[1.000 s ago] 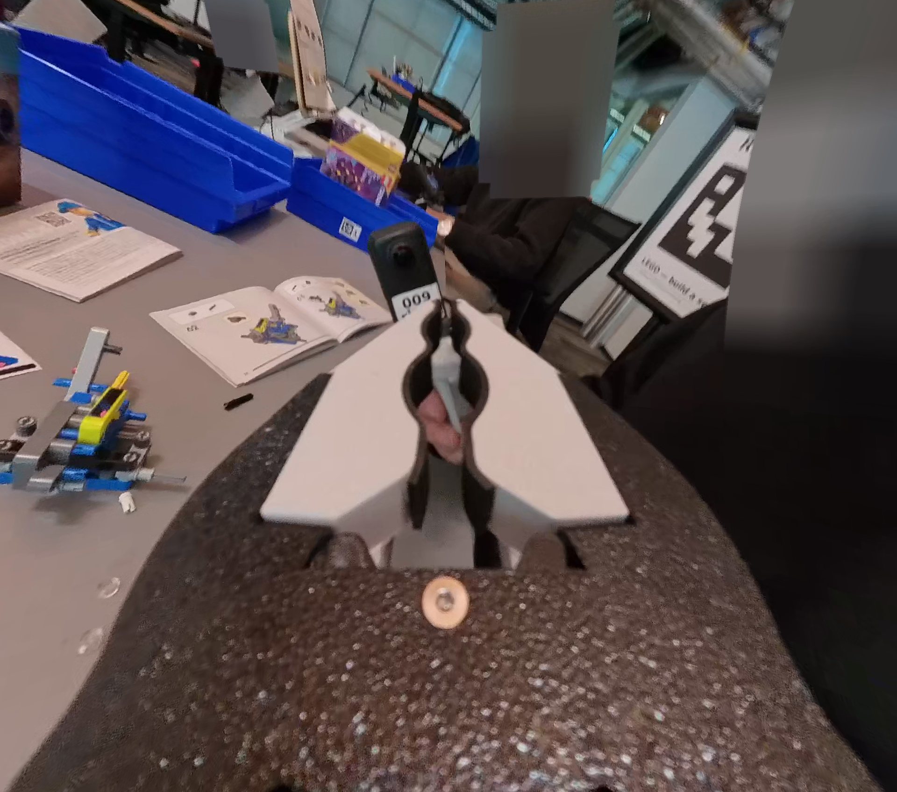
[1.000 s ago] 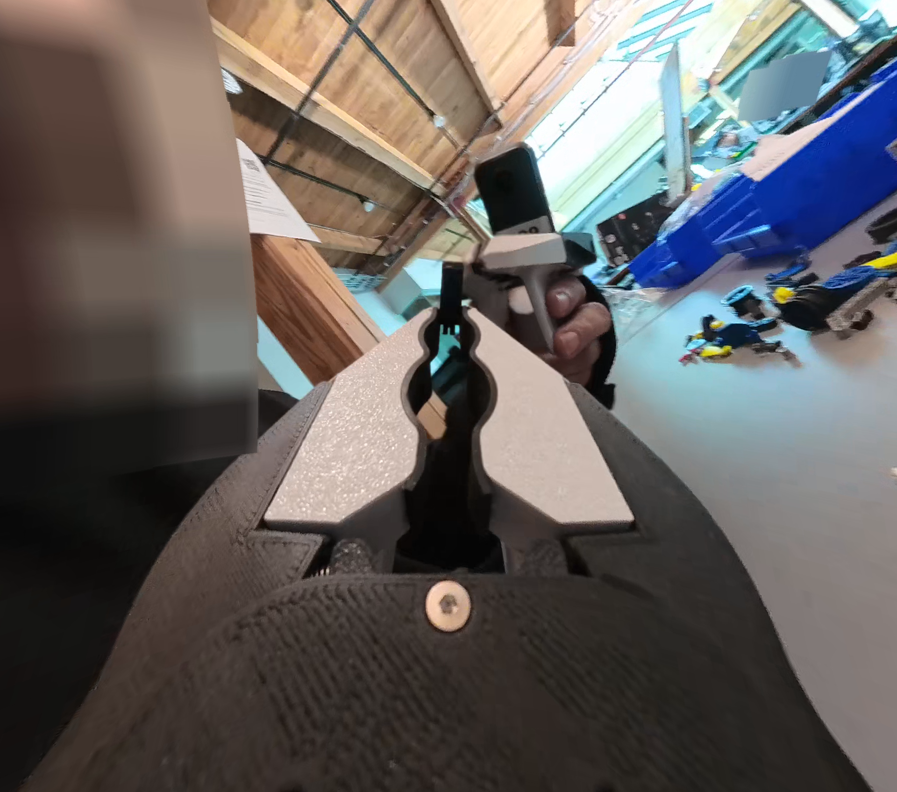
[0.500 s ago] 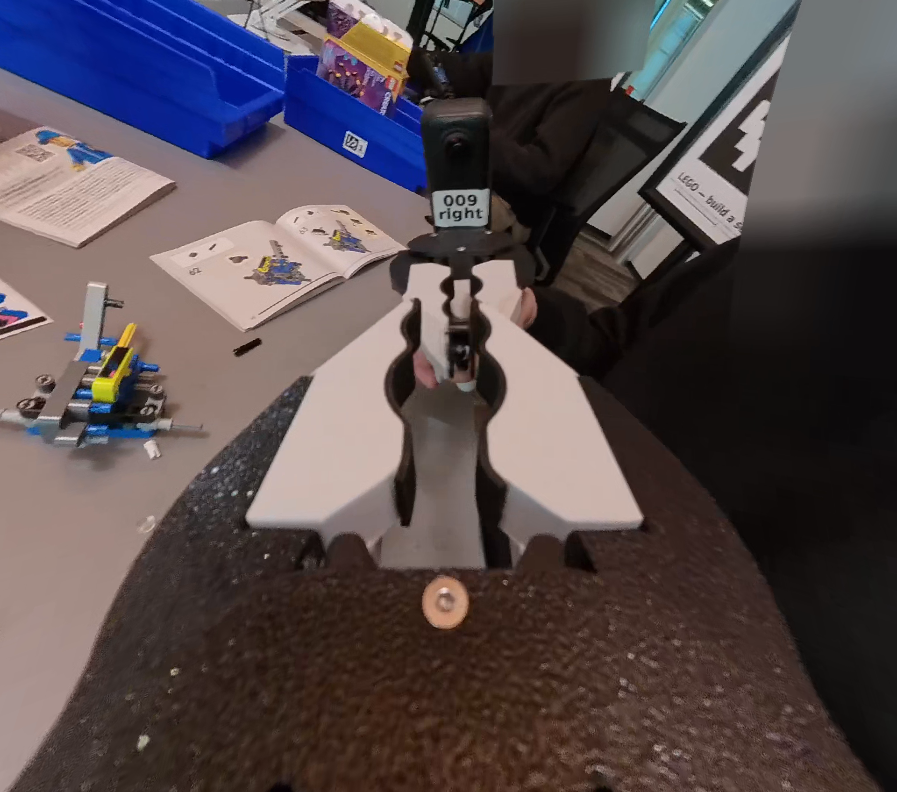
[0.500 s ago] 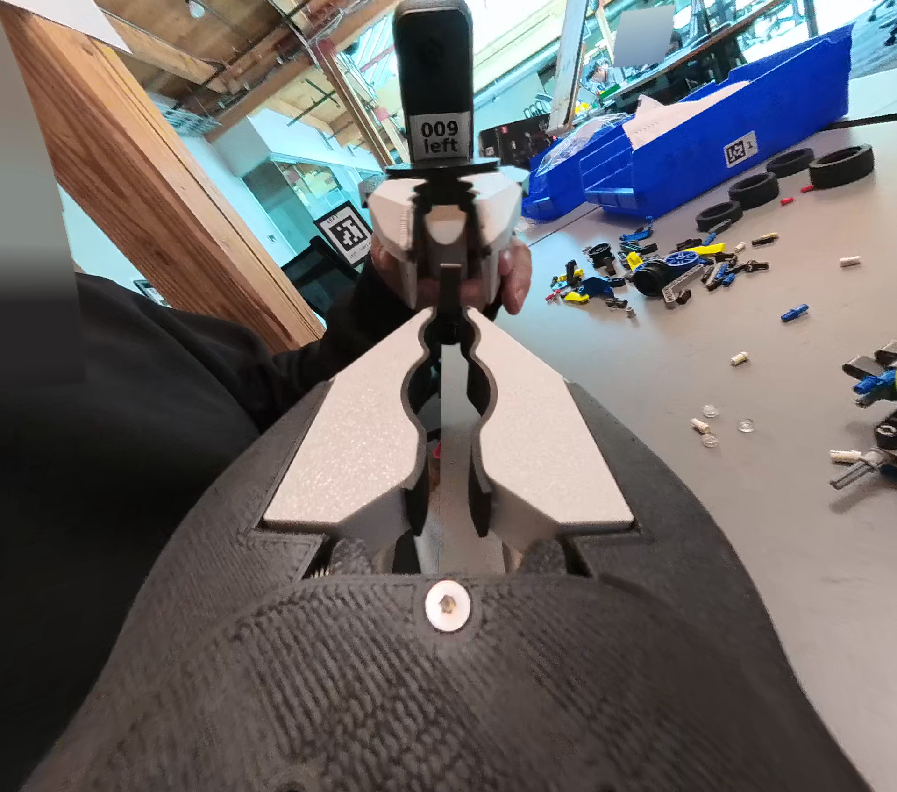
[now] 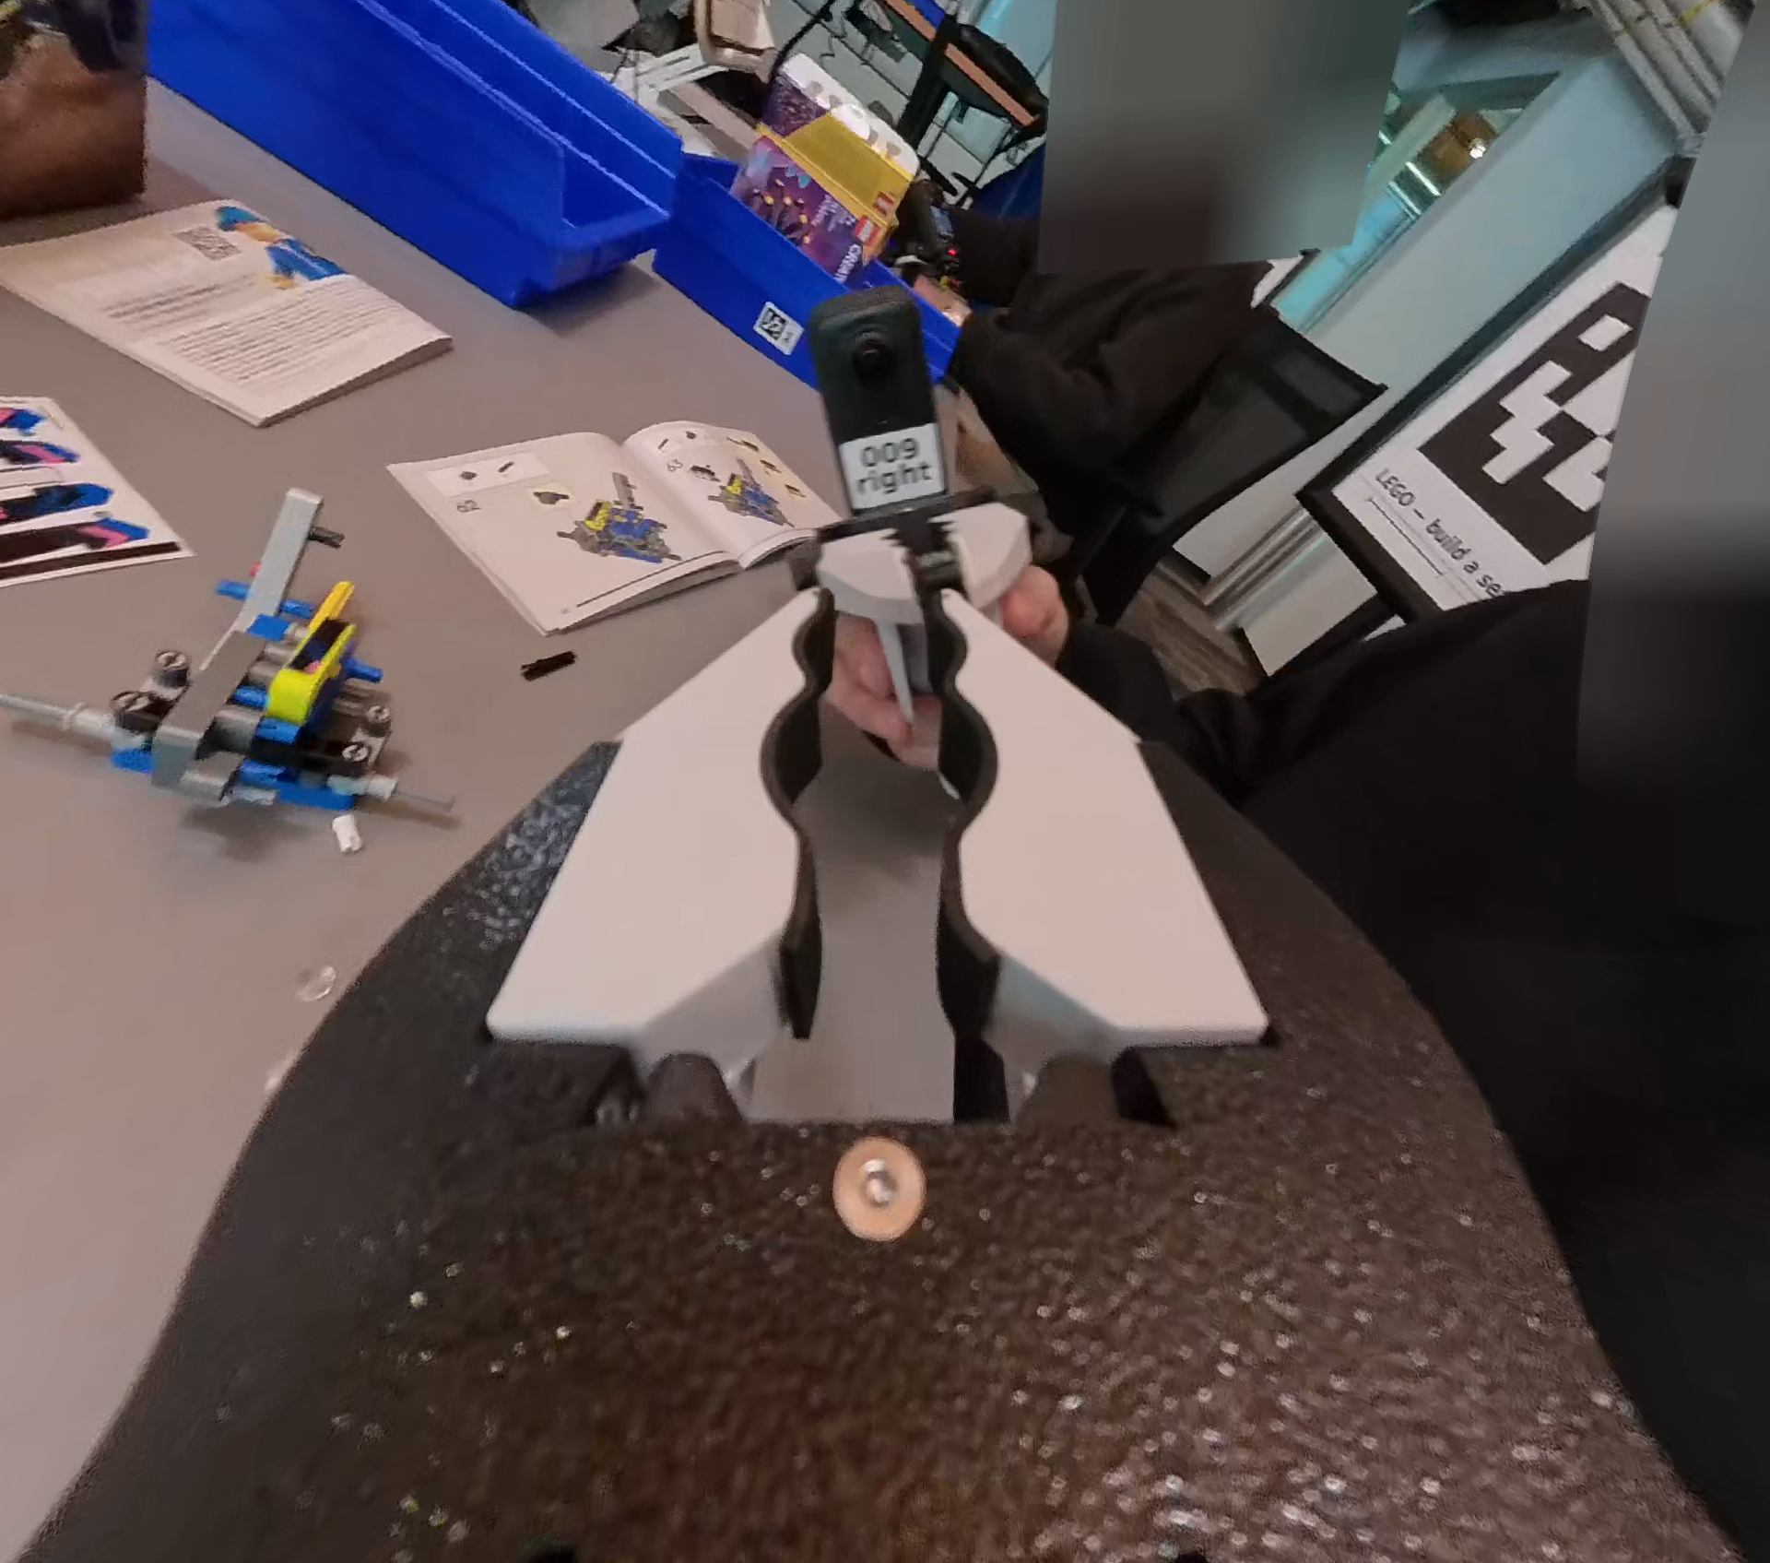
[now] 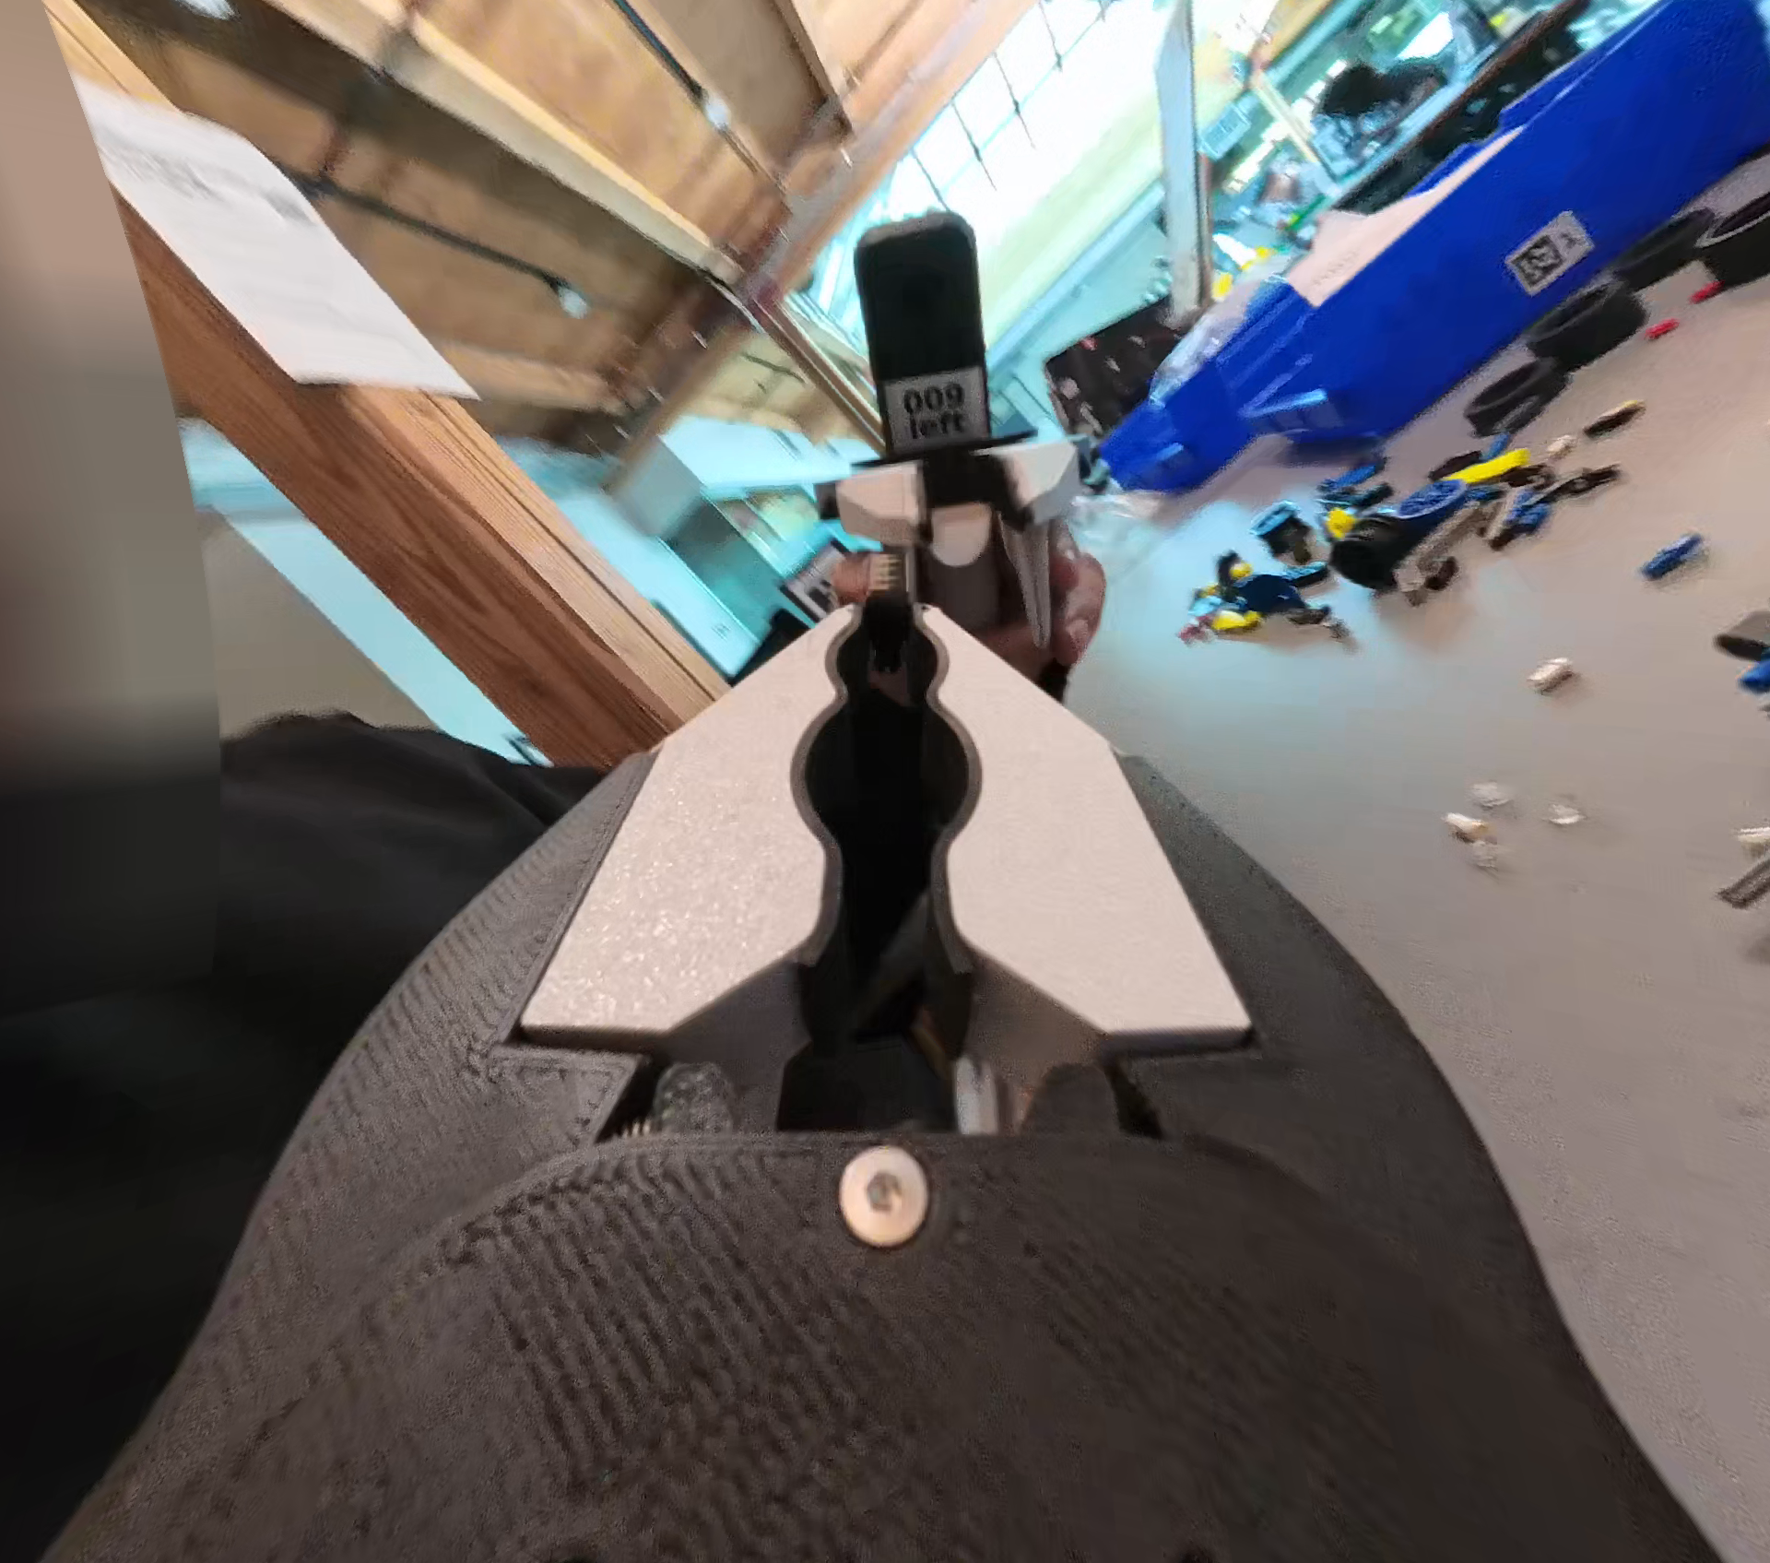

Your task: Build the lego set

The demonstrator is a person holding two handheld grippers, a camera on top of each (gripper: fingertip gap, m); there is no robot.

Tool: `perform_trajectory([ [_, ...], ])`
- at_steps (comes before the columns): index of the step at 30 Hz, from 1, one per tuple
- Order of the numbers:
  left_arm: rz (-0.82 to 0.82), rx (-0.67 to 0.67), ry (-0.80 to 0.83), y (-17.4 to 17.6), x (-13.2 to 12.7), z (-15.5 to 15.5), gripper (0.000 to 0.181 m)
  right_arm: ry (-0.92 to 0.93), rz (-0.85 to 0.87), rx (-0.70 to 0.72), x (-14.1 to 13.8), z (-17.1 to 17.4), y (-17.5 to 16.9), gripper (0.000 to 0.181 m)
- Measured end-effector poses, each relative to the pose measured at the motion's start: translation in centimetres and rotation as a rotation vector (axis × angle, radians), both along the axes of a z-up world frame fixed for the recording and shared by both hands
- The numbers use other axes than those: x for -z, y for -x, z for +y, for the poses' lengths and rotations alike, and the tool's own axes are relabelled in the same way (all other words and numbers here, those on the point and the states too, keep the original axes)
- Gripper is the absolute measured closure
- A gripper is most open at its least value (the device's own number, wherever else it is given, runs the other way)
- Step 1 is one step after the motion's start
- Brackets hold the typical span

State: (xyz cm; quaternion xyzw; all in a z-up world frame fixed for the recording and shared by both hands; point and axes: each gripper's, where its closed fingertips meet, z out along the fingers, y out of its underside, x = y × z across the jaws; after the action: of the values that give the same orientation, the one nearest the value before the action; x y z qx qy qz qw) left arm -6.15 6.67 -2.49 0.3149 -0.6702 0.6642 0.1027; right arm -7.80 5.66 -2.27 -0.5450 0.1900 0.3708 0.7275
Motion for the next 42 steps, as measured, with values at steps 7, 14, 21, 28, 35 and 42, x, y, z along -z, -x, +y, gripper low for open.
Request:
perform_trajectory([
  [7,0.007,0.074,0.037,1.0,-0.9,-1.5,0.165,-0.121,0.147,-0.076,-0.7,-0.6,-0.1,0.175],
  [14,0.022,0.102,0.054,1.3,-1.2,-1.6,0.17,-0.107,0.157,-0.082,-0.5,-0.2,0.1,0.175],
  [21,0.012,0.103,0.015,1.6,-0.7,-1.3,0.175,-0.095,0.156,-0.09,-0.3,0.2,0.5,0.175],
  [28,-0.111,0.051,-0.233,1.2,3.5,-0.1,0.167,0.131,-0.113,0.04,2.7,1.4,0.2,0.175],
  [35,-0.293,0.111,-0.311,1.7,7.5,0.2,0.175,0.425,-0.561,0.107,7.1,1.9,0.4,0.175],
  [42,-0.487,0.144,-0.471,0.7,11.0,-0.6,0.176,0.556,-0.748,0.099,9.6,0.8,-0.5,0.175],
])
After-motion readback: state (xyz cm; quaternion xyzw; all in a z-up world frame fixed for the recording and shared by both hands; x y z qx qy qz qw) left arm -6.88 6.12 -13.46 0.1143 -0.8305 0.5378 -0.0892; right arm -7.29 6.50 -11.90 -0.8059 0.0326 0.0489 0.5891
